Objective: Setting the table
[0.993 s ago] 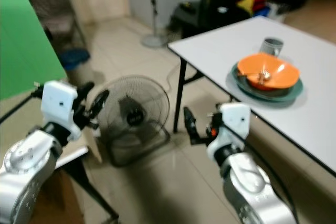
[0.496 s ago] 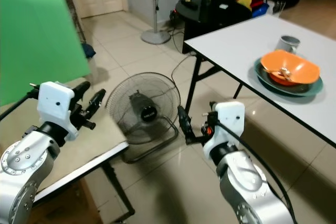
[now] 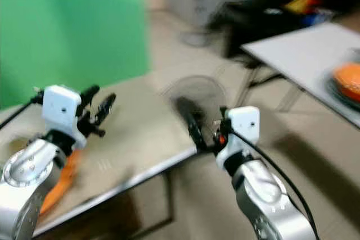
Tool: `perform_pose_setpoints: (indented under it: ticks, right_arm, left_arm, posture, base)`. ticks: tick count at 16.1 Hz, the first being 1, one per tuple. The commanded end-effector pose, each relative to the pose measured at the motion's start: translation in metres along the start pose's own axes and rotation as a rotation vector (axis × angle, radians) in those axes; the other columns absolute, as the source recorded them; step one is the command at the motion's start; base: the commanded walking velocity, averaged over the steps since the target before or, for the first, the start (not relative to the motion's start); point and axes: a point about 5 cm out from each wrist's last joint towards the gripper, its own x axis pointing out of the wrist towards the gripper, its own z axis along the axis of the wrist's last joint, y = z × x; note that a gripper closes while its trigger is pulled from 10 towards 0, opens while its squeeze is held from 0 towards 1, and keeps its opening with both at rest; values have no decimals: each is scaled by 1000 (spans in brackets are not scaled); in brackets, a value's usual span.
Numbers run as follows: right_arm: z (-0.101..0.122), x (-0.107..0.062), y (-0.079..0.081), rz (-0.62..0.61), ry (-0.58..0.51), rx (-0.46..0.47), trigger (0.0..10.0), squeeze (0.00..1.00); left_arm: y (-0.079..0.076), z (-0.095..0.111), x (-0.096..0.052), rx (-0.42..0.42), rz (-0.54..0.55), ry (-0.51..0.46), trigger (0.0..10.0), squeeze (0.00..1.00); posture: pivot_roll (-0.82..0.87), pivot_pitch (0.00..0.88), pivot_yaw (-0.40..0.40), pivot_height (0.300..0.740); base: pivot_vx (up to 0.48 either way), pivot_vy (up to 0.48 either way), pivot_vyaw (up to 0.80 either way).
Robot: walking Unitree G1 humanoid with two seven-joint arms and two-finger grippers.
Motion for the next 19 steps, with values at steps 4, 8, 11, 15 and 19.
perform_pose_setpoints:
  ticks: [4, 8, 11, 15, 19]
  right_arm:
    - [-2, -1, -2, 5, 8, 21, 10000, 1000]
    - [-3, -1, -5, 4, 8, 31, 10000, 1000]
    - [-3, -1, -5, 1, 8, 34, 10000, 1000]
    - [-1, 2, -10, -27, 14, 33, 10000, 1000]
    - [5, 6, -12, -32, 7, 35, 10000, 0]
  left_arm:
    - [-2, 6, 0, 16, -4, -27, 10000, 0]
    - [-1, 9, 1, 27, 6, -39, 10000, 0]
    - [1, 9, 1, 29, 13, -41, 10000, 0]
    - [5, 1, 3, 15, 62, 9, 10000, 0]
    - [8, 1, 4, -22, 86, 6, 10000, 0]
  posture:
    - [125, 0, 22, 740]
    - [127, 0, 25, 740]
    - [127, 0, 24, 740]
    - [124, 0, 23, 740]
    - [125, 0, 15, 740]
  base:
    - [0, 0, 800]
    - [0, 0, 800]
    - [0, 0, 800]
    - [0, 0, 552]
    - [0, 0, 0]
